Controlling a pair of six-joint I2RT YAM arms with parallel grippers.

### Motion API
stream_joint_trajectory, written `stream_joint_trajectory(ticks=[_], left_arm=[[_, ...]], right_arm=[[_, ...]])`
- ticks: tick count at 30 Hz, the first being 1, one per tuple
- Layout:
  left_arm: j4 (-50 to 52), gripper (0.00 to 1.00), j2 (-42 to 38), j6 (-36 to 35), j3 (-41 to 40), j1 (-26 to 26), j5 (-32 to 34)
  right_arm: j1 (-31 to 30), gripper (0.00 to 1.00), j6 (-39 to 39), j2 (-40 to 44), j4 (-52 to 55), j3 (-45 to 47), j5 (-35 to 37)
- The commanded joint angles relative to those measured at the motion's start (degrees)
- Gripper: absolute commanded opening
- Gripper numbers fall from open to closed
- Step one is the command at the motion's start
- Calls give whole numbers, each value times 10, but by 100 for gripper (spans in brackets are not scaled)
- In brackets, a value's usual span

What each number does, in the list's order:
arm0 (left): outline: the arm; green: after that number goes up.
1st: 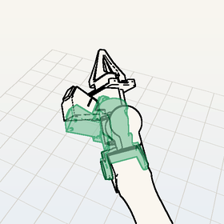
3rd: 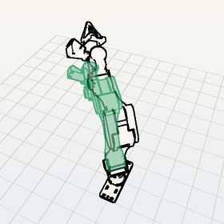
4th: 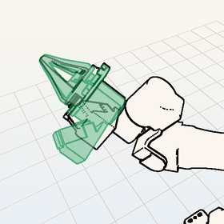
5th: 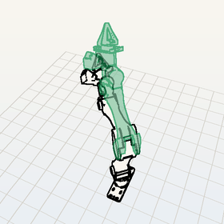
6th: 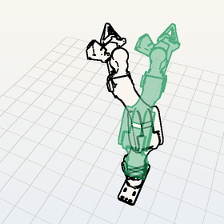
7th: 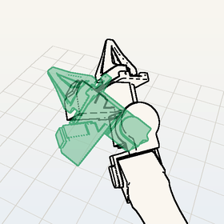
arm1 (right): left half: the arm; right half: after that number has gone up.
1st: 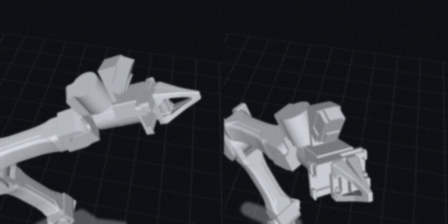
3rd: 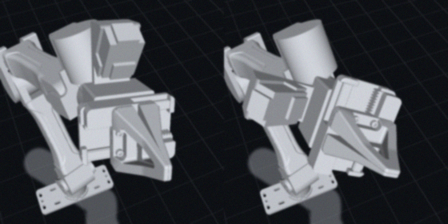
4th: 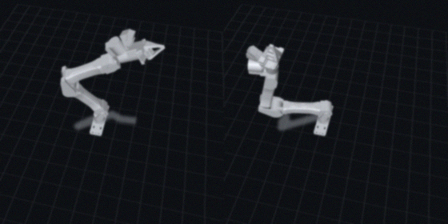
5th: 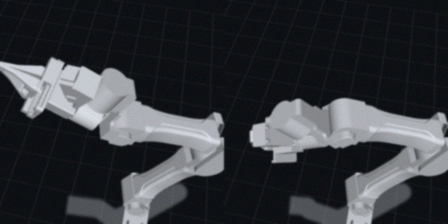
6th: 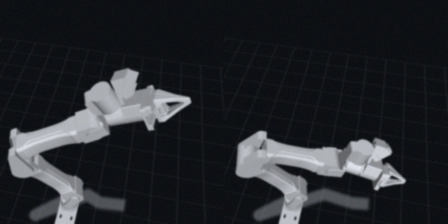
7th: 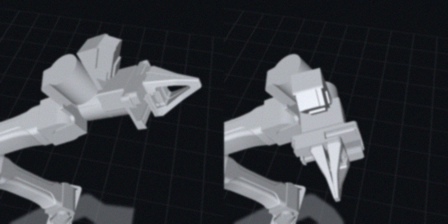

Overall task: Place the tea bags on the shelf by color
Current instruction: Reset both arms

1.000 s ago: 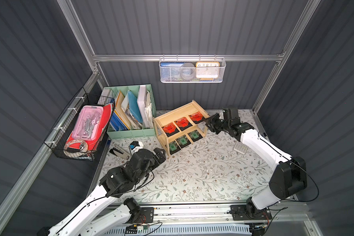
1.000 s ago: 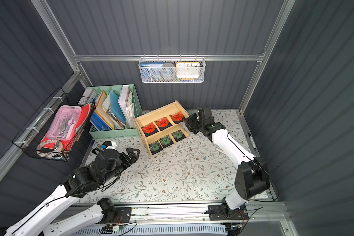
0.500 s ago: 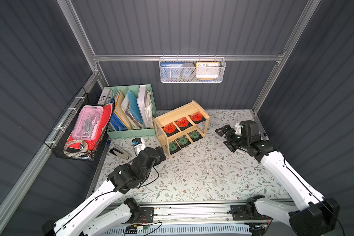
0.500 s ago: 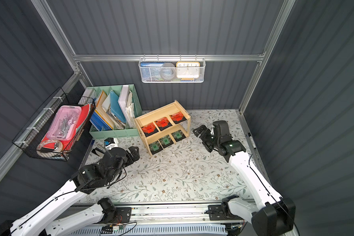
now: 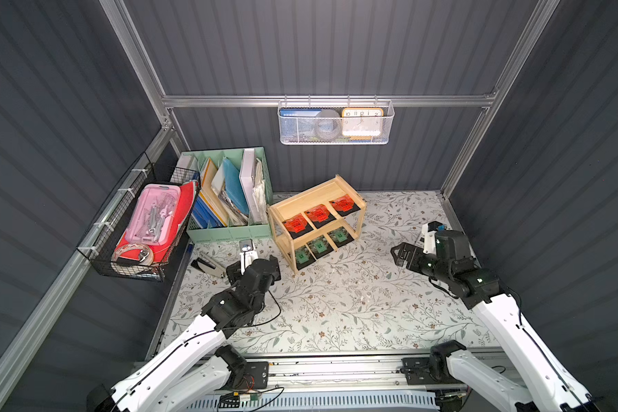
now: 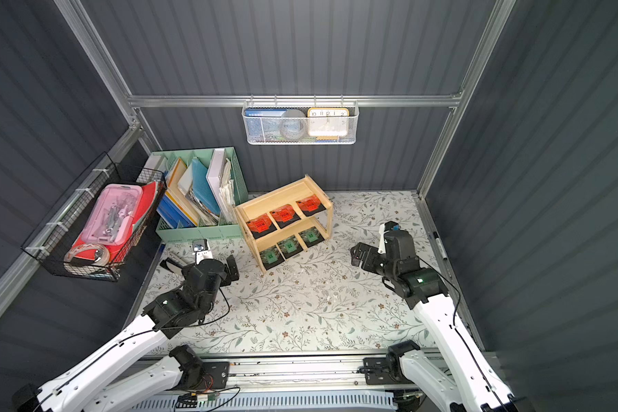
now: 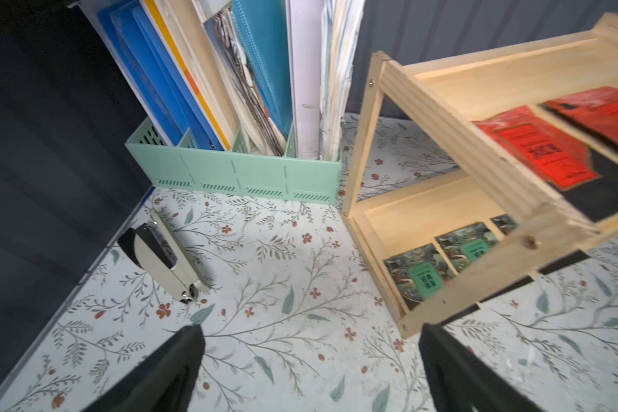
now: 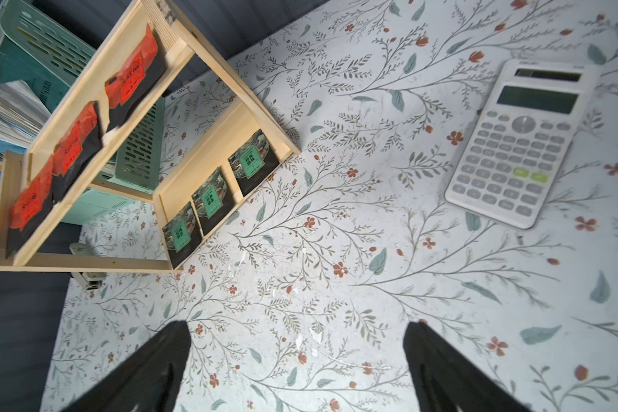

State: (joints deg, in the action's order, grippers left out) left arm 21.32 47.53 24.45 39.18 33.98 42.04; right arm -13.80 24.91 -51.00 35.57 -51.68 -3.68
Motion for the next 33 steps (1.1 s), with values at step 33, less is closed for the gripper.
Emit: stream_joint_trajectory(ticks=[33], left_arm=[[-817, 100, 476, -231, -162, -361, -393]], right_arm=[[190, 99, -179, 4, -438, 274, 86]])
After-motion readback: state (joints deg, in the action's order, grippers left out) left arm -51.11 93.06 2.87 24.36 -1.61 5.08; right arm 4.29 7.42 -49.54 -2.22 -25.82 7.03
